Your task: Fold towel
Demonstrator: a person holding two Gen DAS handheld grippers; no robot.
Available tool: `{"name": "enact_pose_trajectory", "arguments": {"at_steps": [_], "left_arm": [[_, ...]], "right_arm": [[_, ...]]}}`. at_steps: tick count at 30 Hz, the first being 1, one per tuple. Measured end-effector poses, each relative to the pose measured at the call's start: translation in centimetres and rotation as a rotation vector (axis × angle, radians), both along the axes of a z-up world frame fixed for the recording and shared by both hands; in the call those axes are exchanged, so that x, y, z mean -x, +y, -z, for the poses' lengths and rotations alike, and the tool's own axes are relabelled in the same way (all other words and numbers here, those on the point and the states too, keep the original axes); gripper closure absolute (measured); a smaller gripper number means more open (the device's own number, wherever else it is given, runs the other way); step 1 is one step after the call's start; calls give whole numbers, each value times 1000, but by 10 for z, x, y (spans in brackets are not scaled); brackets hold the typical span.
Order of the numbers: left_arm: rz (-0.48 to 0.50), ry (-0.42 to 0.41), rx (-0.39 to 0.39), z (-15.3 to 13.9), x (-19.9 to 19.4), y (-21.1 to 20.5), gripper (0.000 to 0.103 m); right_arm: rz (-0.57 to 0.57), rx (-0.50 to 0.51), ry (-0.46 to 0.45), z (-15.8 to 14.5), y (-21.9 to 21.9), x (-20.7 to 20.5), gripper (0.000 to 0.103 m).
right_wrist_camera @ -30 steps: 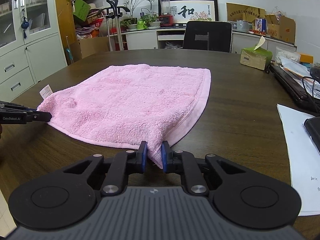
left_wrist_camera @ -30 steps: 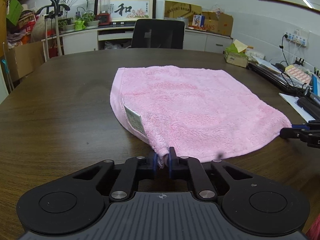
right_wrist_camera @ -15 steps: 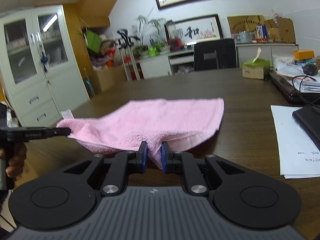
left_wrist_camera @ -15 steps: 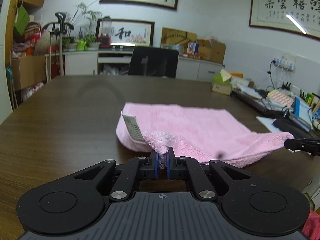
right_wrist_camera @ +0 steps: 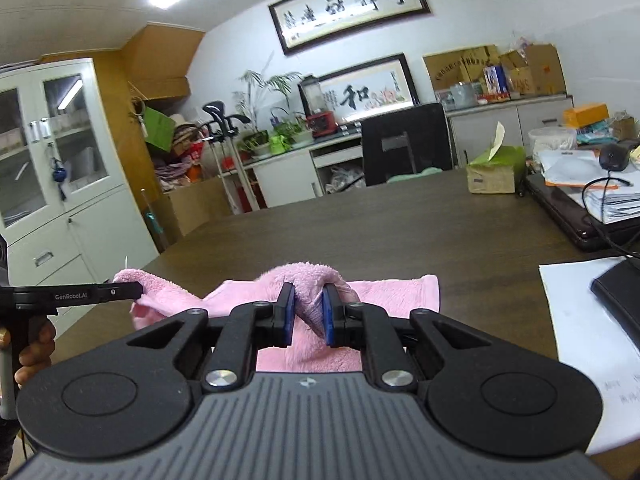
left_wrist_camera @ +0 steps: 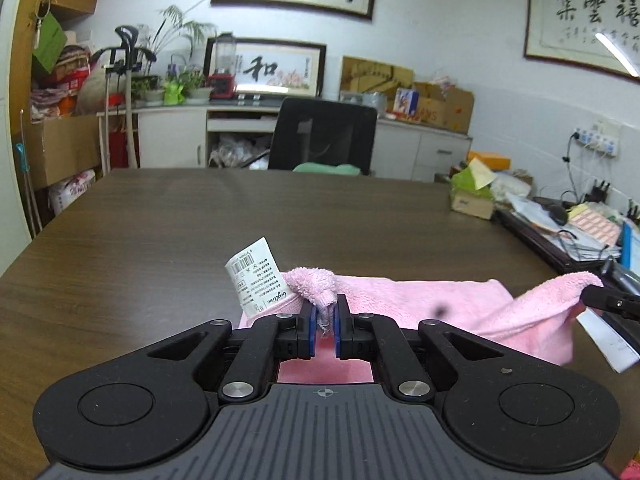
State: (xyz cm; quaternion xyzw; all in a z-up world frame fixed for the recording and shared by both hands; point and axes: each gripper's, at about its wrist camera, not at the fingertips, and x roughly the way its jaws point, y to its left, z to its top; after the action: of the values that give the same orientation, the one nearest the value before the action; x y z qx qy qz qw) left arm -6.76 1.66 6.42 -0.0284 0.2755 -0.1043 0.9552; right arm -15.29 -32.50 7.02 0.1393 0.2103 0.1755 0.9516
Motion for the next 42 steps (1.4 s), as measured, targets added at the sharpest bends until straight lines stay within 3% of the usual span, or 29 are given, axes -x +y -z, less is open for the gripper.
{"name": "enact_pose_trajectory", "arguments": {"at_steps": [8,16,18,19,21,22,23,31,35,38,41,42], "left_arm": [[-18,114,-7,22,-55,-8,94],[-44,136,-1,30,-78,-6,90],[-61,135,1,31,-84,-6,82],[-76,136,1,31,-87,-5,72],[-91,130,3,30,-90,-4,63],[-102,118,5,29,-90,-1,55],[-115,105,6,27,-89,1,45],[-183,26,22,10,-74,24,42],[-146,25,8,9,-65,27,41],[-62,42,-53,17,-59,19,41],[19,75,-114,32,-54,6,41],[38,85,-121,35,-54,4,41]], "right_arm": [[44,-7,88,25,-3,-49,88],[78,0,138,38,-1,-74,88],[93,-12,165,42,-2,-82,82],[100,-18,178,44,-3,-87,79],[122,-45,204,48,-7,-92,65],[130,-64,210,50,-10,-94,61],[136,-74,202,50,-12,-94,49],[128,-18,71,30,-9,-70,46],[88,16,58,24,1,-66,40],[32,39,83,26,13,-71,32],[-5,51,147,36,24,-79,30],[-7,47,207,43,26,-85,30]]}}
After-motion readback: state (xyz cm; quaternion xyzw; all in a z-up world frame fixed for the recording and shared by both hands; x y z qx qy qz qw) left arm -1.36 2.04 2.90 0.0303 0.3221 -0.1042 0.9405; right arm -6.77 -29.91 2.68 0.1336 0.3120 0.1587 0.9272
